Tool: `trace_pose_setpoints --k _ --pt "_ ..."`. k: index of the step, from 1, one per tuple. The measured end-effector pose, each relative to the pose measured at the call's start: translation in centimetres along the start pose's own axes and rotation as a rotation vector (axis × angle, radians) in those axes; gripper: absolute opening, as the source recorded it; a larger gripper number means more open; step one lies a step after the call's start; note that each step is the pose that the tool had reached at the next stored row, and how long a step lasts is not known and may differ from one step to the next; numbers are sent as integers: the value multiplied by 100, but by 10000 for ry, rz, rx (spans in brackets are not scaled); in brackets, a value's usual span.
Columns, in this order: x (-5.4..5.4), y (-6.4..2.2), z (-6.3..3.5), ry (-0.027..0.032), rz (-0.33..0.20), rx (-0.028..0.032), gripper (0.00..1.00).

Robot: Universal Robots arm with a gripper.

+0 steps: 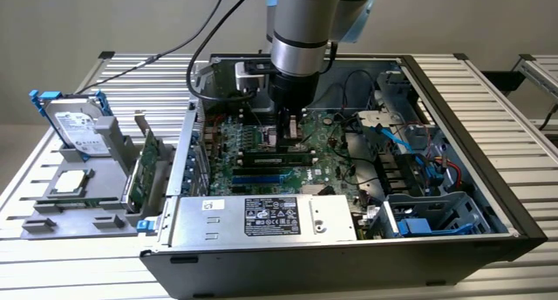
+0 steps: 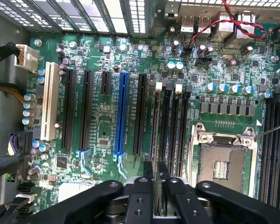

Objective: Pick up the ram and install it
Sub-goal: 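Insert the ram into the slot, then press down the ram until it locks into place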

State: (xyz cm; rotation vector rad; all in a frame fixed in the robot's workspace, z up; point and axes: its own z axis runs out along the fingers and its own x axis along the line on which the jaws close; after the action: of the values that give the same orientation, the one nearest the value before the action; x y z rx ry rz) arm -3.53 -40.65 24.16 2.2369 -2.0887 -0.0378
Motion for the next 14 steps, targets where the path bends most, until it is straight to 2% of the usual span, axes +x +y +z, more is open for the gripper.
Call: trace_pose_setpoints --k 1,3,14 --pt "0 0 0 1 0 0 13" --pt "0 0 0 1 0 0 11" --pt "0 3 0 1 -3 2 11"
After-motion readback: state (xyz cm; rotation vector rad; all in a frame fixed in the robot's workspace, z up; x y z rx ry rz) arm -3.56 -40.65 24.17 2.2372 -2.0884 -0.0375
